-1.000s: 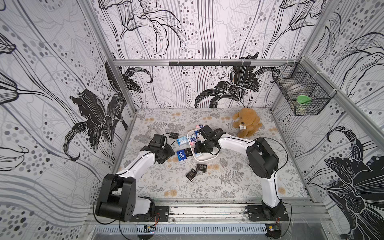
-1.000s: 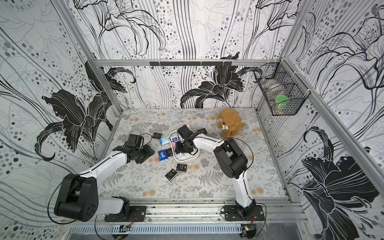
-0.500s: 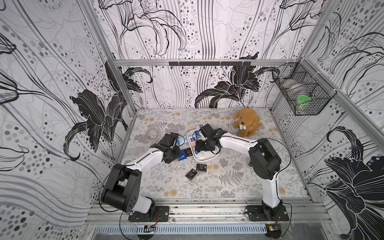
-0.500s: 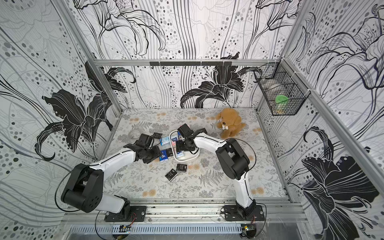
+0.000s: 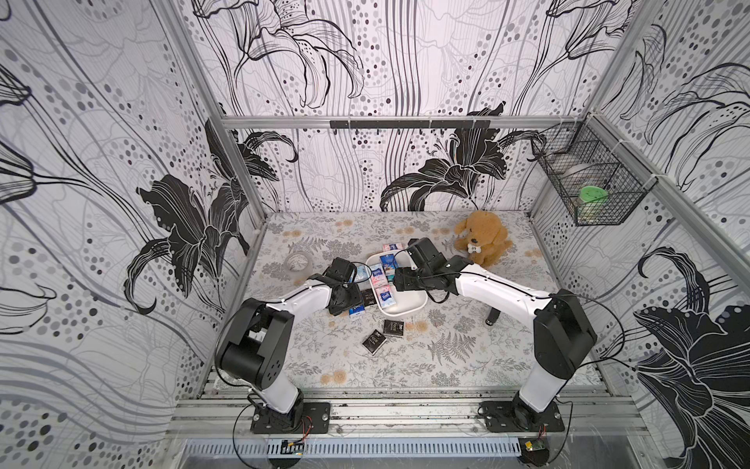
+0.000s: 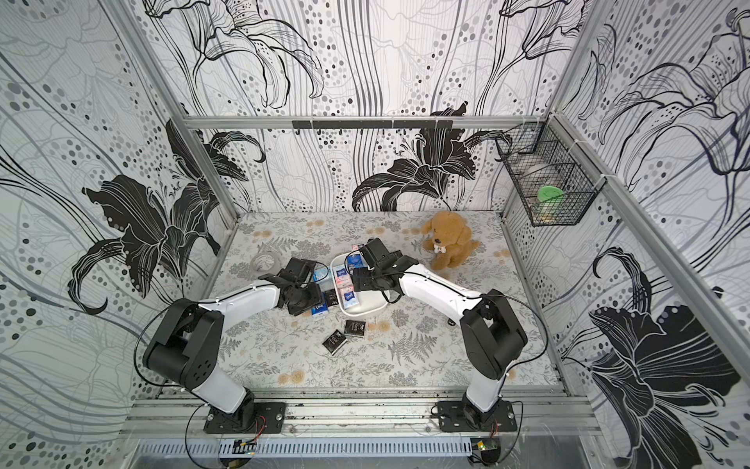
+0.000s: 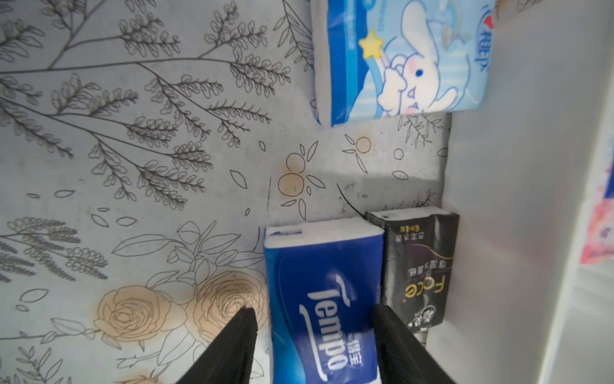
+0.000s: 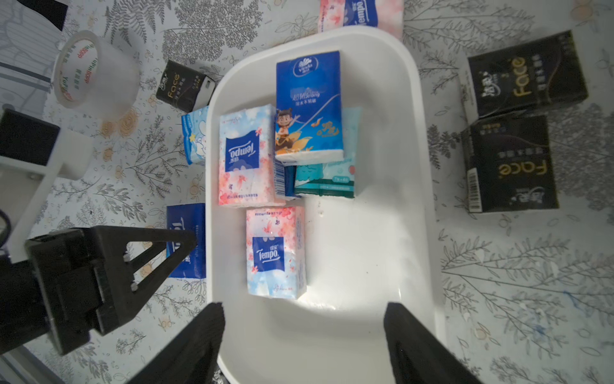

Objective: Put the pocket tissues into the storage box
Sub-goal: Pick up the pocket tissues from the center of the board.

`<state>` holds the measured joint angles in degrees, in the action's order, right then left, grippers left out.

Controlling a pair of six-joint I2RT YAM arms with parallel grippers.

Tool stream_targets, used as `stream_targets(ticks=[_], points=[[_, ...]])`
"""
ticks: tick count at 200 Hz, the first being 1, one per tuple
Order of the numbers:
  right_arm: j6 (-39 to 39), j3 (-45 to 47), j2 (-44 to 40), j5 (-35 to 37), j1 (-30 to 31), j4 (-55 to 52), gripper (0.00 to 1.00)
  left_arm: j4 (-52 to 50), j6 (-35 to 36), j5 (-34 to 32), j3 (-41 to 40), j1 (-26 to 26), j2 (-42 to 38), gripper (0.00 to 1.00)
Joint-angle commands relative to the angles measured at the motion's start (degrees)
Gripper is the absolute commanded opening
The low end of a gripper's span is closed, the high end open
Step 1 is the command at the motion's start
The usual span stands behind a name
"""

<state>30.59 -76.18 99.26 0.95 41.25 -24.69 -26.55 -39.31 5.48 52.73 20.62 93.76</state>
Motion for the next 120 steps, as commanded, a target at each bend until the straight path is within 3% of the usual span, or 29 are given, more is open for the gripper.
stream_targets(ticks=[1,60,120], points=[[0.25,1.81,-2.13,2.64,0.32,-1.18,0.82,1.67,1.56,-0.96,1.62,0.52,1.72,0.61],[0.34,2.86,-3.13,3.31,0.21,-1.92,0.82,3.06,2.16,-0.82,1.17,0.57,3.84,0.57],[0.12,2.29,-3.11,3.92,0.23,-2.78,0.82,2.93,2.26,-1.32,0.07,0.48,3.22,0.33]])
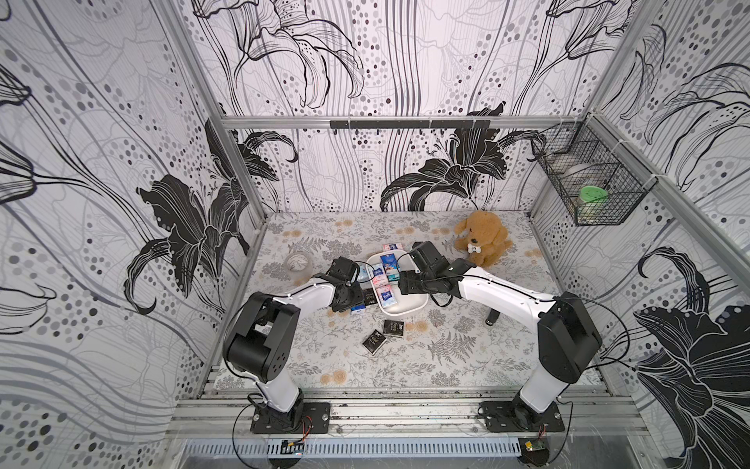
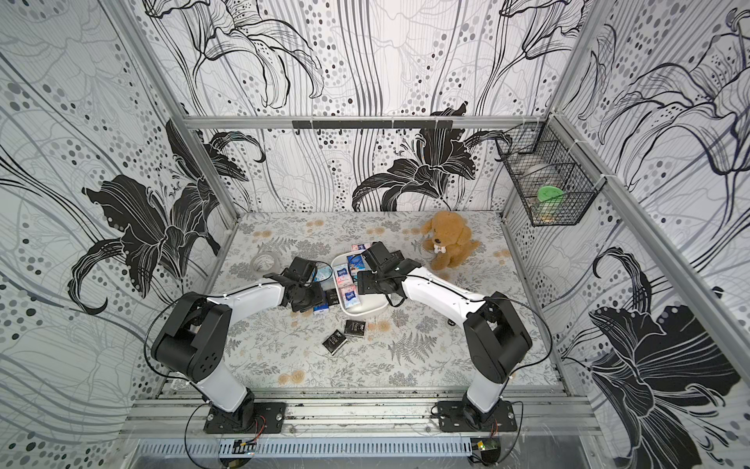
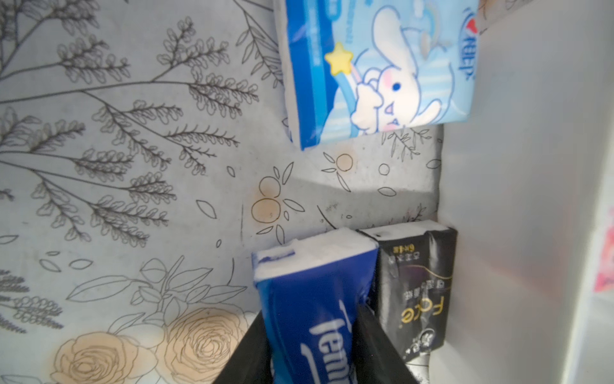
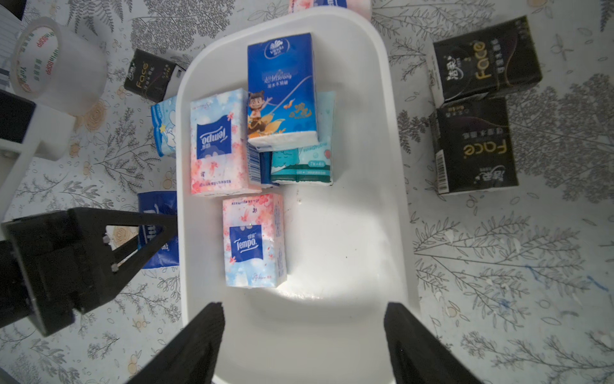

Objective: Put the pocket tissues into the storage box
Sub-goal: Pick up the pocket tissues from the center of the board.

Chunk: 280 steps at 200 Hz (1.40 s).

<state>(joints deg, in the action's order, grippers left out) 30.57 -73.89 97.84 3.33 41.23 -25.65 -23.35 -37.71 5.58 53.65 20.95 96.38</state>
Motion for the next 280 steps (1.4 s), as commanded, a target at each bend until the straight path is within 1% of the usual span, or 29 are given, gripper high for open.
stream_targets(ticks=[1,19,78,120,136,172,176,211,252,280], points=[[0.17,-0.02,-1.69,1.52,0.25,-1.84,0.81,-0.32,0.73,-1.48,-0.84,0.19,0.58,0.33],[0.17,-0.03,-1.78,1.75,0.25,-1.85,0.81,-1.69,1.04,-2.12,-0.89,0.17,-1.5,0.28],[0.02,-1.18,-1.43,1.57,0.16,-1.95,0.81,-6.91,0.77,-2.78,-0.24,0.18,-12.54,0.28],[0.35,-1.94,-0.82,1.5,0.08,-1.81,0.81,-5.12,-3.52,2.48,0.0,0.66,-17.76,0.29],[1.11,-1.66,-0.96,1.76,-0.09,-1.59,0.81,-3.41,-5.78,3.88,0.29,2.0,-18.32,0.29],[3.22,0.48,-1.84,2.02,-1.45,-1.28,0.81,0.07,-9.35,4.25,3.37,7.6,-15.25,0.29],[3.48,0.92,-3.58,1.99,-1.69,-1.24,0.81,0.37,-9.6,4.09,3.74,8.43,-14.75,0.29],[6.06,6.42,-8.29,1.23,-4.64,0.46,0.81,2.21,-10.63,2.57,7.01,12.85,-9.61,0.29],[7.71,12.35,-14.04,0.71,-7.84,2.01,0.81,1.99,-10.19,-0.87,9.02,13.81,-4.45,0.29],[7.54,14.07,-15.59,0.43,-8.34,2.18,0.81,2.74,-10.53,-2.53,9.23,13.78,-1.54,0.29]])
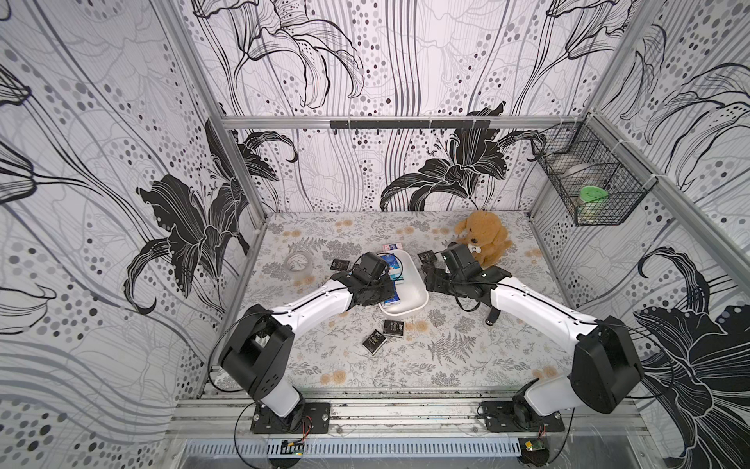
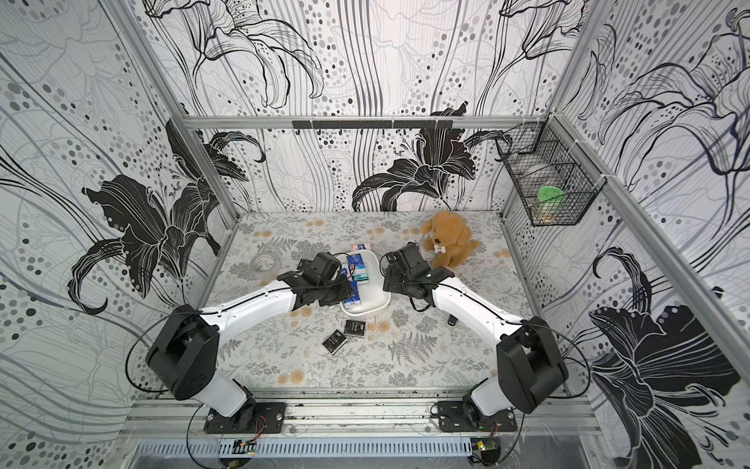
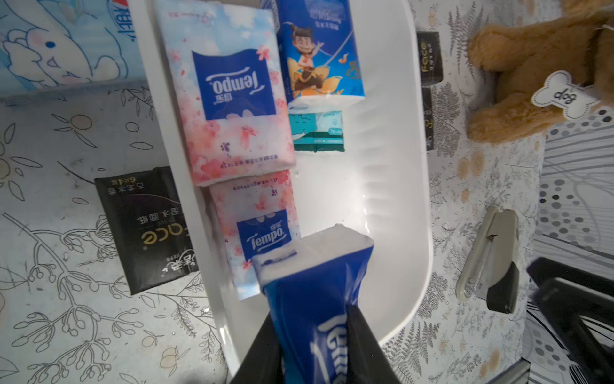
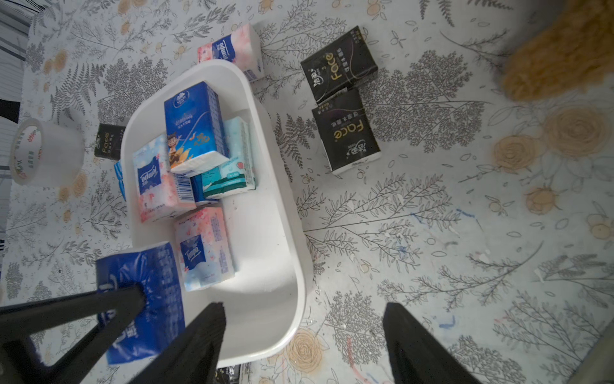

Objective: Put the pocket tissues into the storage box
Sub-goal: Place the pocket tissues in the storage box.

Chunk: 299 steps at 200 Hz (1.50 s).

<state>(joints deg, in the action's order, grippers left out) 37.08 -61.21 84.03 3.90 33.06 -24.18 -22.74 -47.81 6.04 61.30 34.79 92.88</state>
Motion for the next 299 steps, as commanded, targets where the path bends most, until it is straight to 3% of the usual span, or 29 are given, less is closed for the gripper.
stream_targets(ticks=[1,40,75,107,162,231,269,299], points=[[1.0,1.42,-1.77,-0.18,-0.18,0.72,0.81,2.15,-0.44,-3.02,1.61,-0.06,2.09,0.29],[-0.05,1.32,-0.98,-1.11,-0.14,0.73,0.8,1.61,-0.13,-4.11,3.57,-0.01,5.93,0.29],[-1.09,0.47,0.47,-2.13,-0.13,0.89,0.8,0.02,0.09,-4.37,5.14,-0.07,6.92,0.41],[-1.49,-0.44,2.11,-3.47,-0.12,1.16,0.8,-2.0,0.09,-4.9,6.45,0.0,5.23,0.49],[-2.78,-5.16,6.73,-5.58,2.15,2.25,0.78,-7.96,1.82,-7.98,7.59,-1.22,-0.33,0.52],[-3.62,-14.43,18.38,-11.37,3.78,4.99,0.75,-5.24,4.45,-3.18,-1.98,-14.87,-11.73,0.53],[-3.36,-16.78,23.14,-14.55,3.77,6.04,0.66,-2.61,5.0,1.16,-7.55,-22.96,-14.83,0.53],[-3.13,-17.08,25.36,-18.76,4.11,7.99,0.68,-2.05,5.59,3.42,-9.18,-26.26,-15.72,0.53]])
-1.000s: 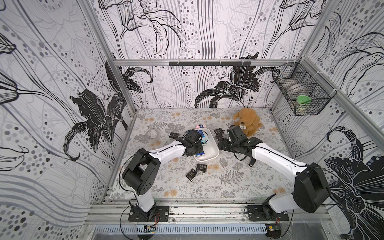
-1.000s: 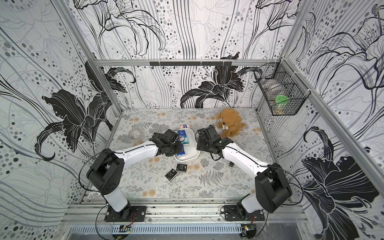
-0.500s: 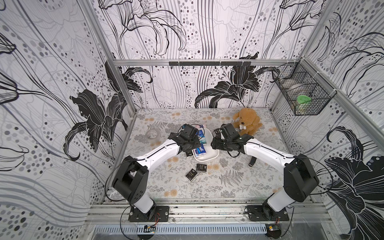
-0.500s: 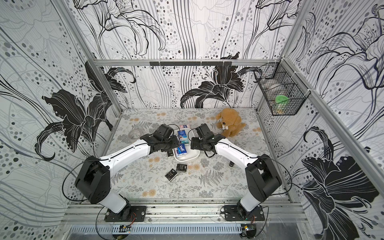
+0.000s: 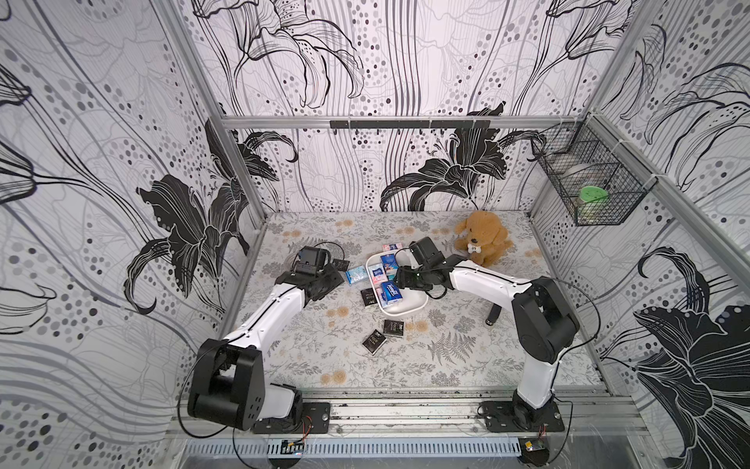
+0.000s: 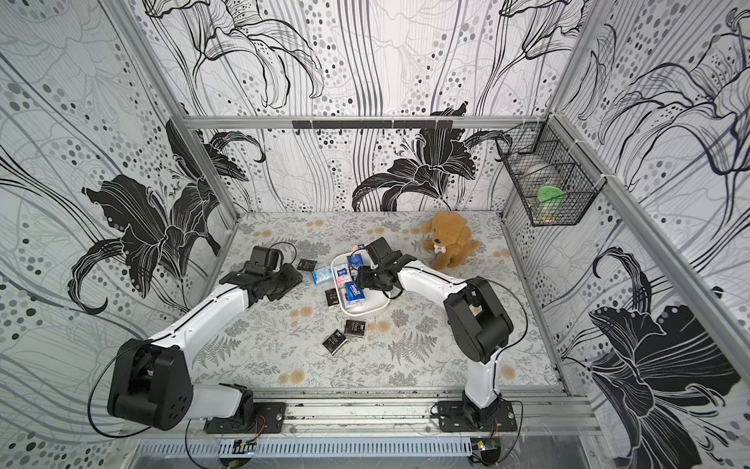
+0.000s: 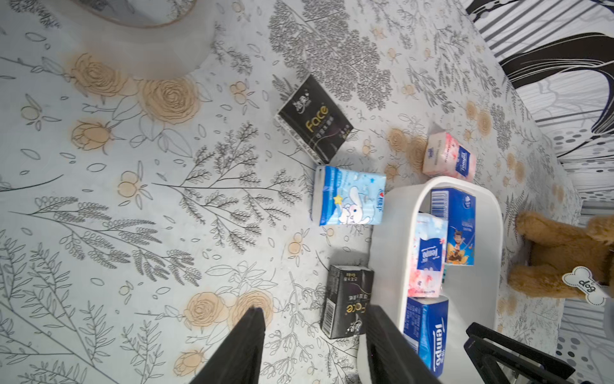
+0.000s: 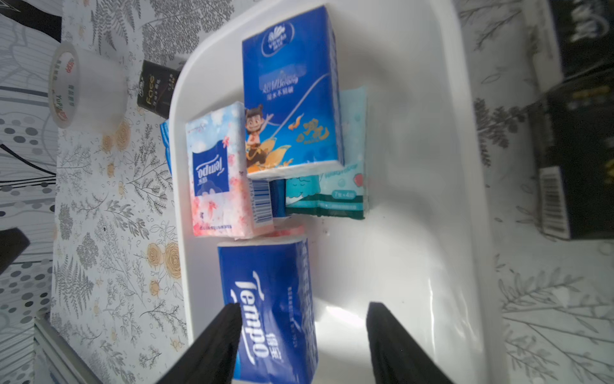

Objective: Put the pocket tissues into the storage box
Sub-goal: Place the pocket tissues in the storage box.

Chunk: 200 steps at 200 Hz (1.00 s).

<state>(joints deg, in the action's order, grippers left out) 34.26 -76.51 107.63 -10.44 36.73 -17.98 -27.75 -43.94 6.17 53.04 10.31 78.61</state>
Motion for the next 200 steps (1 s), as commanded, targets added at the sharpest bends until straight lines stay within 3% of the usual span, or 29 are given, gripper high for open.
stream_targets(ticks=[1,61,105,148,200], points=[[-0.28,-1.84,1.77,-4.51,0.44,1.84,0.68,2.96,1.79,3.3,-0.92,-1.82,-1.44,0.53],[0.8,-2.28,3.28,-8.43,2.81,4.74,0.73,5.23,3.28,3.32,-0.76,-3.19,0.27,0.53],[0.51,-3.59,2.73,-8.49,3.45,4.08,0.74,6.04,7.86,3.05,4.35,-3.39,8.46,0.53],[-0.8,-1.94,-0.97,-0.71,3.5,-0.83,0.77,6.6,11.25,10.08,12.46,-3.24,18.89,0.54],[0.48,1.21,-7.52,6.78,3.45,-4.05,0.75,6.99,12.81,10.71,20.06,-2.63,26.47,0.54]])
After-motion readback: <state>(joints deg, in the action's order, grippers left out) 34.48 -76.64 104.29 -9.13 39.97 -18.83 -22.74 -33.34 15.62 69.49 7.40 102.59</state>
